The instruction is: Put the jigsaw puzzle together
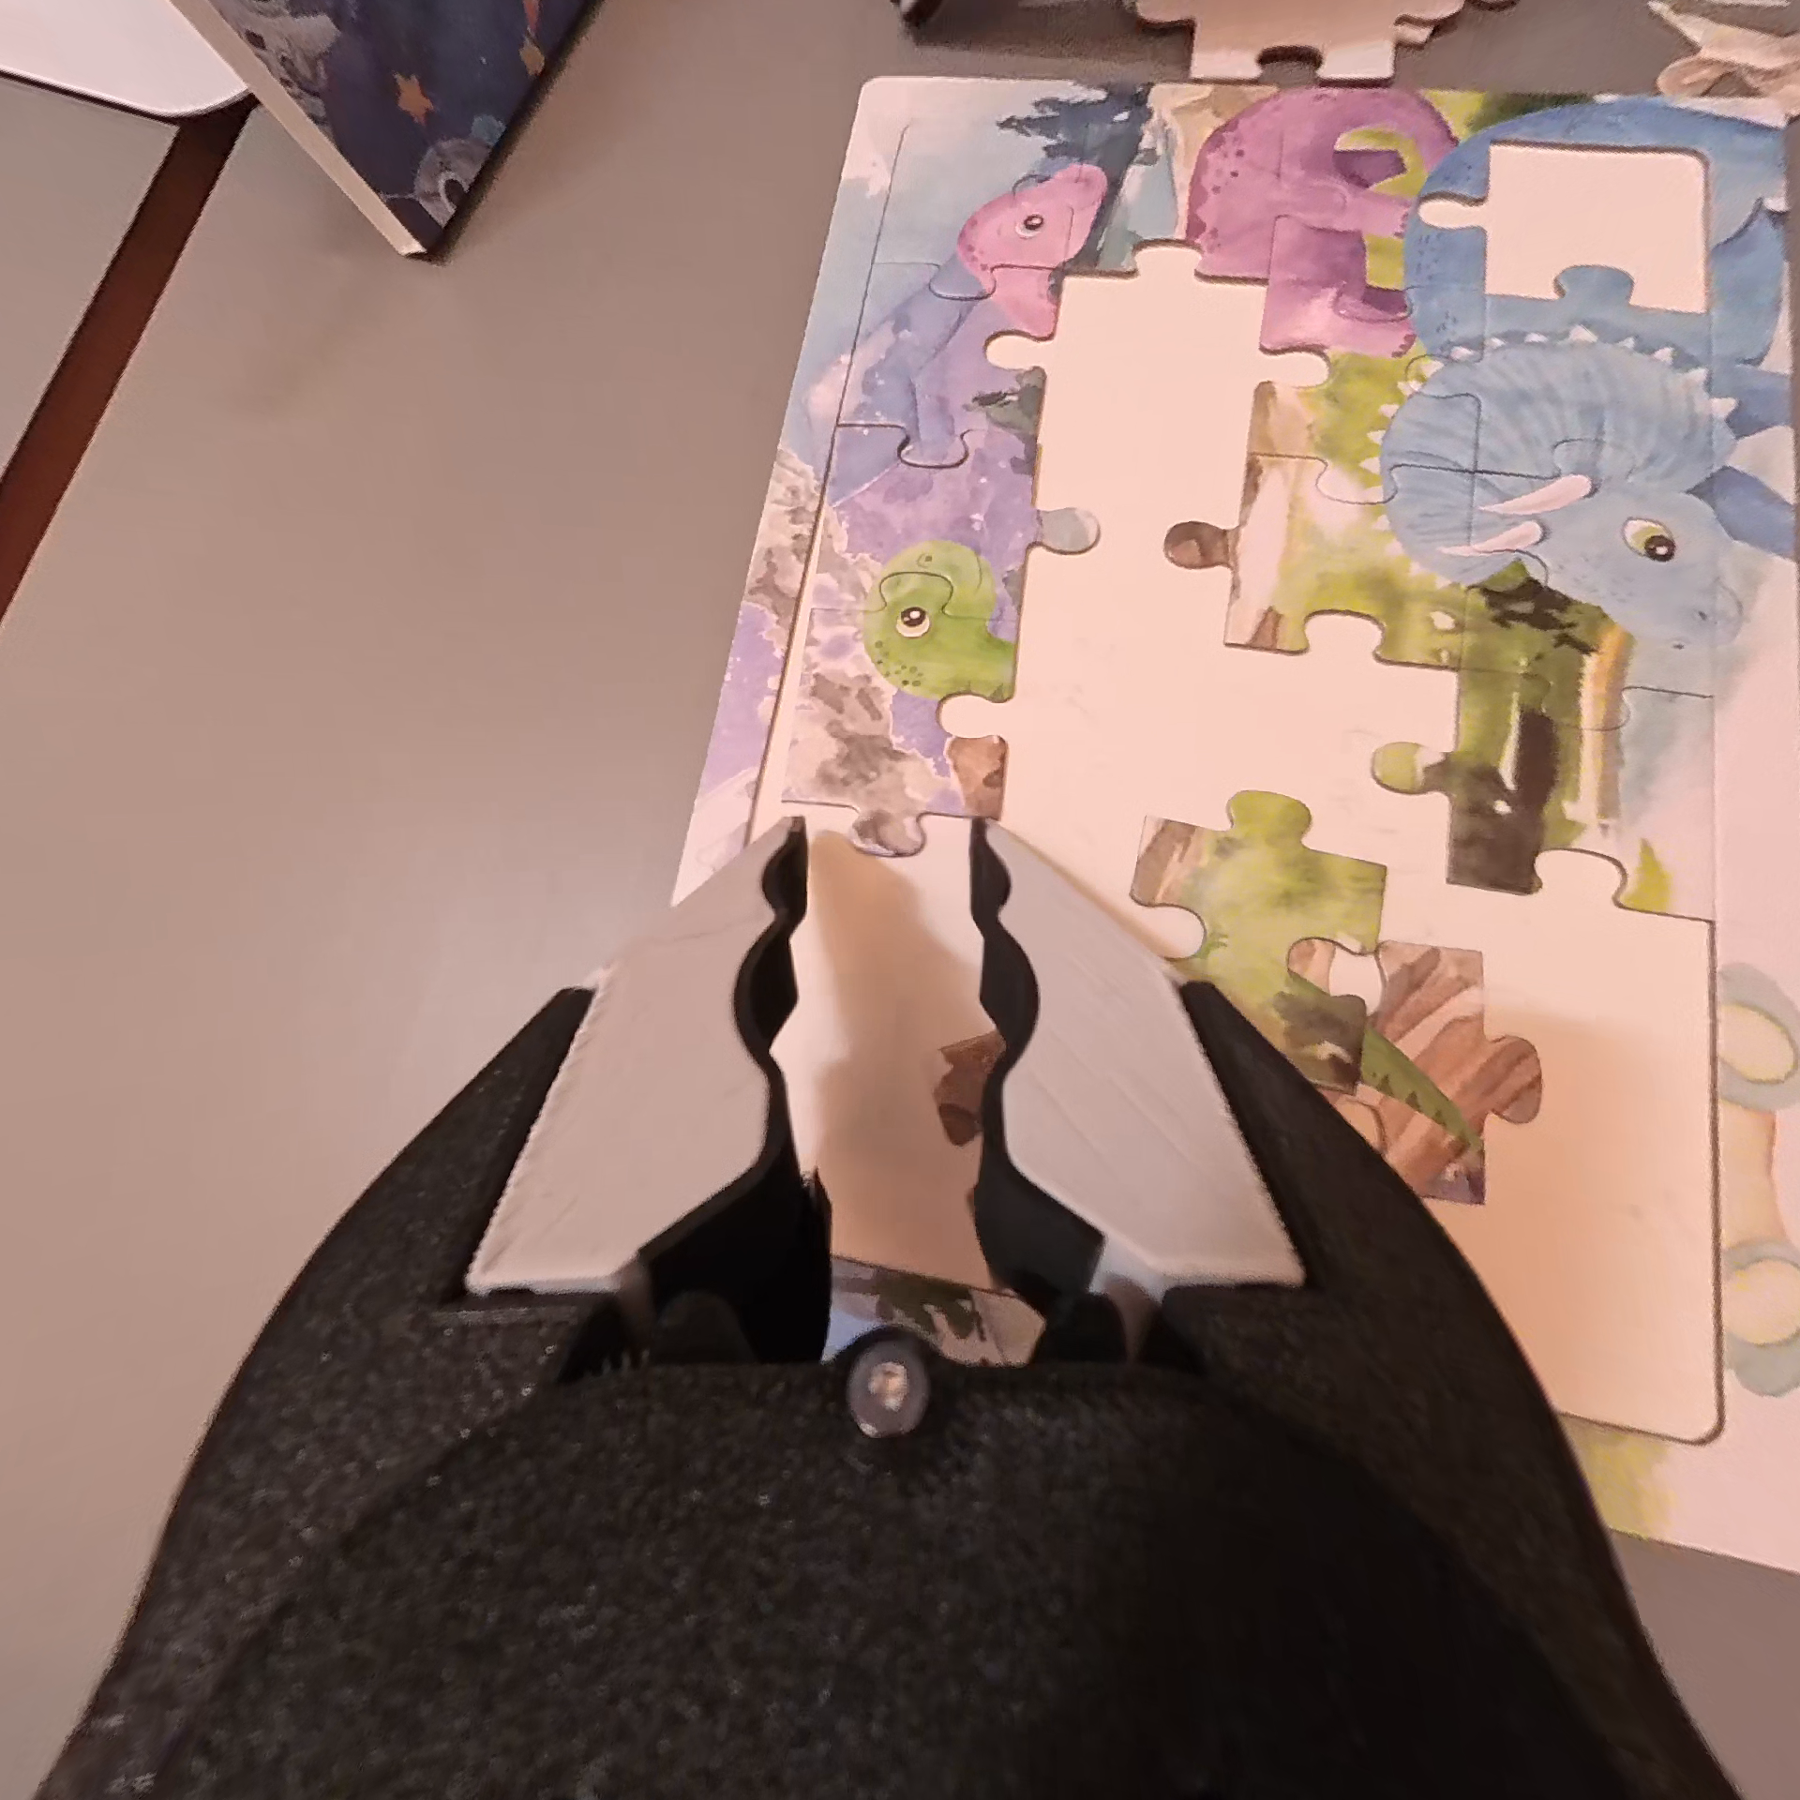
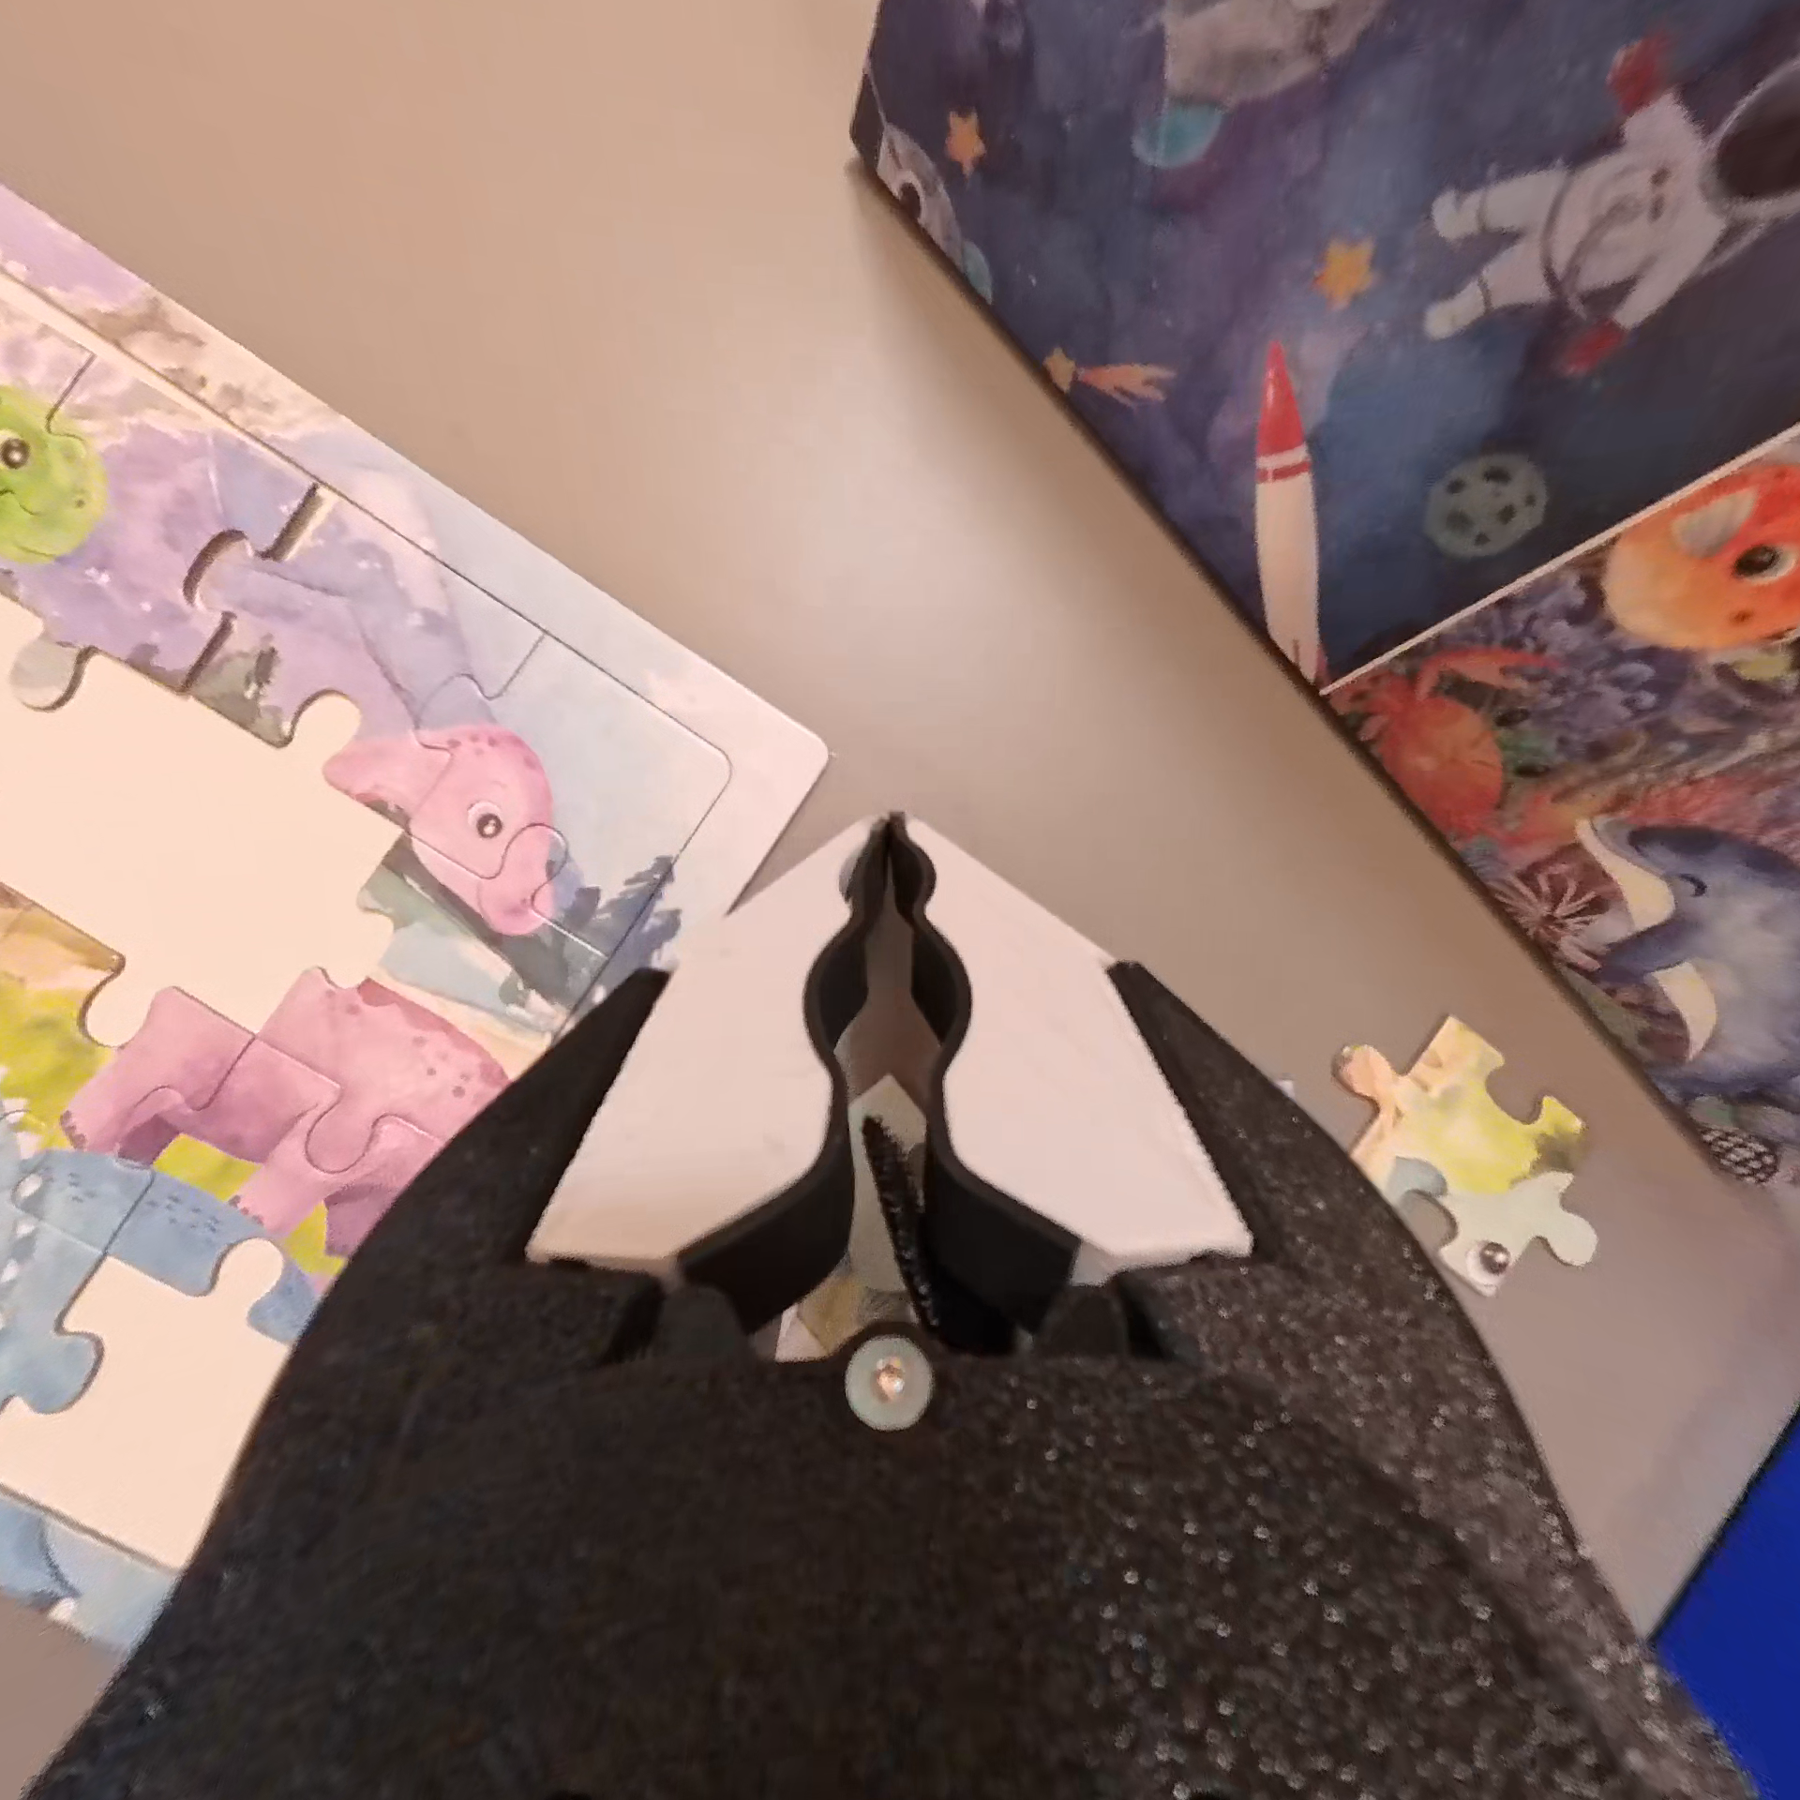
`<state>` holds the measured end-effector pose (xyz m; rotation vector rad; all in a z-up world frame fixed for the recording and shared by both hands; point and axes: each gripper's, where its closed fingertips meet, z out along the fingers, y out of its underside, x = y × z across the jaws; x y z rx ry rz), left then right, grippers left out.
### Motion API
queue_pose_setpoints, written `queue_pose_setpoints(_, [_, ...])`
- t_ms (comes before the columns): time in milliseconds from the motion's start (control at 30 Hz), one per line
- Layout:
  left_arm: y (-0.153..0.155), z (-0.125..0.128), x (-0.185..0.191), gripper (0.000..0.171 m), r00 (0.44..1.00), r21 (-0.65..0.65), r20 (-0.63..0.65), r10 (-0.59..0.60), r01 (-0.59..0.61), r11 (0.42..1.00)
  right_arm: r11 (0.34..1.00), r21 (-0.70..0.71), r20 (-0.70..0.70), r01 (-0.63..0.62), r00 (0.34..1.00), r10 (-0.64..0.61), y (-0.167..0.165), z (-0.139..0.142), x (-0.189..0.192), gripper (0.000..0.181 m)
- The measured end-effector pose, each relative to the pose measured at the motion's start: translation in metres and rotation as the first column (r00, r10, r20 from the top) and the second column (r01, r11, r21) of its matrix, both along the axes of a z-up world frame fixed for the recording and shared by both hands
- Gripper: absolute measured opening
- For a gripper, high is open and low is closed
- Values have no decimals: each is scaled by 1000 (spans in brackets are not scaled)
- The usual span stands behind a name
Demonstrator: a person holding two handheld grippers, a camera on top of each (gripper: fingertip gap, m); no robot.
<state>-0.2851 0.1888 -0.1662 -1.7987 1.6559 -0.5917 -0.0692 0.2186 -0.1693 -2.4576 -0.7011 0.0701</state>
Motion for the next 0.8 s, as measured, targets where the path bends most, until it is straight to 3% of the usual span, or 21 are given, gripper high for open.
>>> queue_pose_setpoints(167, [-10,-2,4,30,999,-25,10,-44,44,999,999,-2,11,-34,999,34,-1,-2,-9,0])
queue_pose_setpoints(800, [-1,-2,6,31,1000,15,9,-6,5,1000,998,14,15,-61,998,60,0,-2,-18,0])
